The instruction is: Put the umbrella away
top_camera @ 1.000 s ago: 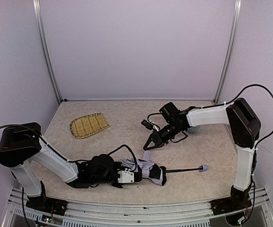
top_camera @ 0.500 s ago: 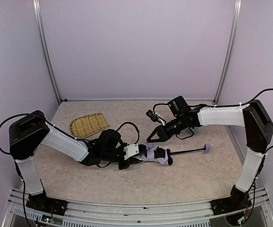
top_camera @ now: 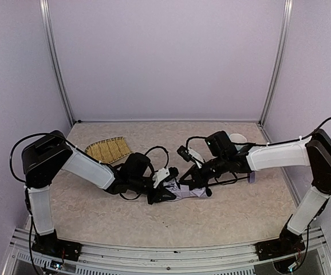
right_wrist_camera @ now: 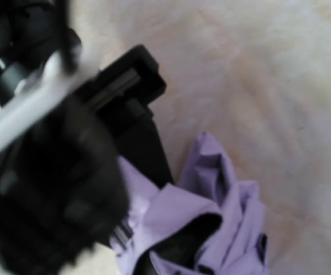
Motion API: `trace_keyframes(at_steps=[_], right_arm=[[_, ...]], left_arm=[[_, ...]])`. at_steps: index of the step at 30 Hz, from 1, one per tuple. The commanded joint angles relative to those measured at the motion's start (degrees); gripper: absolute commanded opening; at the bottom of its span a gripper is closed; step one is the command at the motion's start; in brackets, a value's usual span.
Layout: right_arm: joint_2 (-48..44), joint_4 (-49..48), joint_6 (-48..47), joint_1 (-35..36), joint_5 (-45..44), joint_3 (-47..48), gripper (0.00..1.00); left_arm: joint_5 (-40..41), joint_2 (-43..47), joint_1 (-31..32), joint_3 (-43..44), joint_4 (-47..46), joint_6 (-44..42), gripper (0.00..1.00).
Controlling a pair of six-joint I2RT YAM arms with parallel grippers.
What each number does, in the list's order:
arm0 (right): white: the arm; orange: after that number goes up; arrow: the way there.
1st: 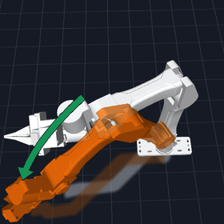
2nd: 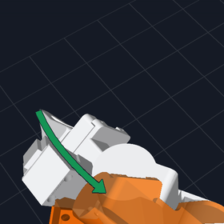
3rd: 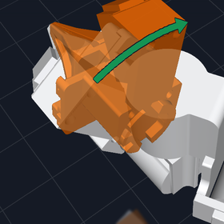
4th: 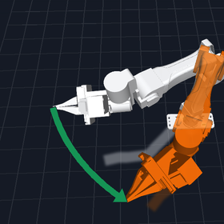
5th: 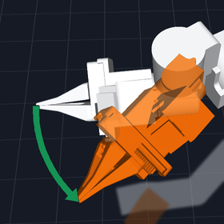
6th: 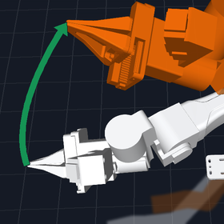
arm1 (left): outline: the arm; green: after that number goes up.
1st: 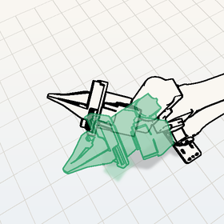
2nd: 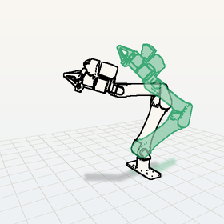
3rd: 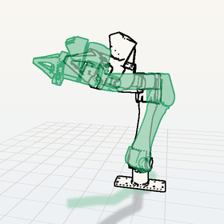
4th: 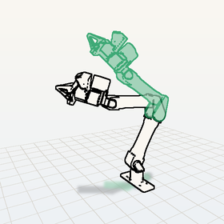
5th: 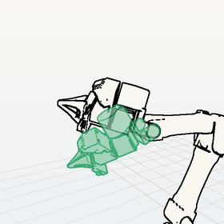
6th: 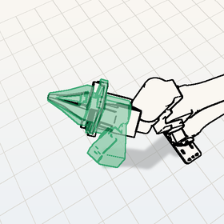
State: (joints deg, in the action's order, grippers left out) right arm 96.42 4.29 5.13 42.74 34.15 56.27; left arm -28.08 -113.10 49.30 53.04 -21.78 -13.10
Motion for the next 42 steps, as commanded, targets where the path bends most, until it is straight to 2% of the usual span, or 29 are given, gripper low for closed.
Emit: trace_keyframes(at_steps=[1, 6, 10, 14, 18, 22, 26, 31, 36, 39, 42], right_arm=[[-5.64, -6.08, -0.67, 5.2, 5.08, -3.8, 0.0], [-4.4, -10.27, 0.78, 5.86, 2.36, -11.42, 0.0], [-3.48, -10.64, 0.9, 7.68, 0.02, -14.04, 0.0], [-2.55, -10.41, 1.3, 8.65, -2.57, -16.93, 0.0], [-2.33, -8.65, 1.54, 8.56, -7.21, -18.67, 0.03], [-3.11, -6.87, 1.56, 8.59, -8.87, -19.54, 0.13], [-3.98, -6.57, 1.95, 8.58, -9.69, -20.99, 0.19], [-6.25, -5.87, 2.36, 8.58, -10.45, -21.14, 0.19], [-12.87, -4.23, 1.7, 8.56, -6.81, -20.41, 0.21], [-16.6, -4.16, 4.94, 8.26, -6.89, -18.3, 0.23], [-16.05, -5.21, 10.07, 7.08, -5.73, -14.23, 0.24]], left_arm=[[10.42, -3.95, -5.17, -1.95, 8.65, 11.71, 0.0], [10.19, -5.31, -5.53, -1.46, 9.39, 10.6, 0.0], [16.39, -5.54, -3.72, -0.05, 12.79, 5.83, 0.0], [20.22, -3.79, -0.65, -0.85, 12.32, -0.23, 0.0], [20.37, -1.67, 2.2, -3.23, 11.78, -7.32, 0.0], [17.05, -0.41, 2.38, -4.76, 12.86, -11.04, 0.0], [14.9, -0.49, 2.7, -4.38, 14.47, -12.75, 0.0], [13.24, -0.64, 3.0, -3.81, 16.01, -14.03, 0.0], [14.27, -0.63, 3.02, -4.0, 15.34, -13.21, 0.0], [15.14, -1.04, 2.76, -3.53, 15.1, -11.22, 0.0], [15.31, -1.6, 2.73, -3.04, 15.26, -9.74, 0.0]])
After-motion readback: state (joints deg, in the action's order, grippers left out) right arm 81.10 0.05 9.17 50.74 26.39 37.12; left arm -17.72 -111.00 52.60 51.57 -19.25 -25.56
